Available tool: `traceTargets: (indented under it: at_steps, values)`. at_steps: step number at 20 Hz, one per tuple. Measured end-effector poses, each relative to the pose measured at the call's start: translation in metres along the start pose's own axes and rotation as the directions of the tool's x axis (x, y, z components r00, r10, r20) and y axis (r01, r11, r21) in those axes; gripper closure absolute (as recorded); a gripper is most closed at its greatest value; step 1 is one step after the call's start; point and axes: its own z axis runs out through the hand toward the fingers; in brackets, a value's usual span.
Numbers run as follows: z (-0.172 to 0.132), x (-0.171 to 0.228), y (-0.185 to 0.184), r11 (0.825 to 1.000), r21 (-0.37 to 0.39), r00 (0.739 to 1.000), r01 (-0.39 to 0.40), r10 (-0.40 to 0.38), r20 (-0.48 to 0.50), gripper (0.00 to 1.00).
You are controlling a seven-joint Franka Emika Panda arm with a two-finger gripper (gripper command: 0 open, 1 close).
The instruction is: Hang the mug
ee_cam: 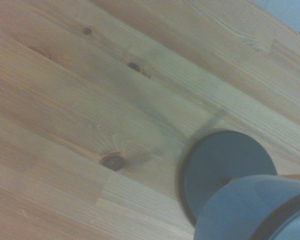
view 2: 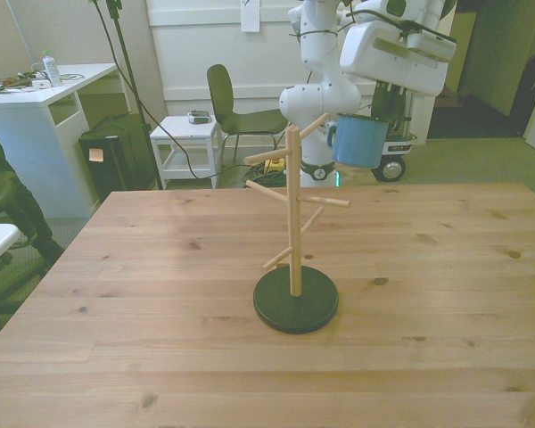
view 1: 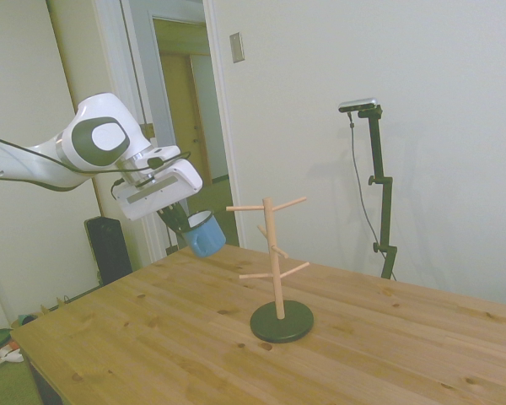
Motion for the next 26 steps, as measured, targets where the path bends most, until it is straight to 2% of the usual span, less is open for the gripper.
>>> traceTargets:
  at_steps: [5,26]
  values:
    - [-0.014,0.017,0.005,1.0,0.009,1.0,0.007,-0.007,-0.002,1.0]
    - [-0.026,0.076,0.013,1.0,0.012,1.0,0.004,-0.004,0.014,1.0]
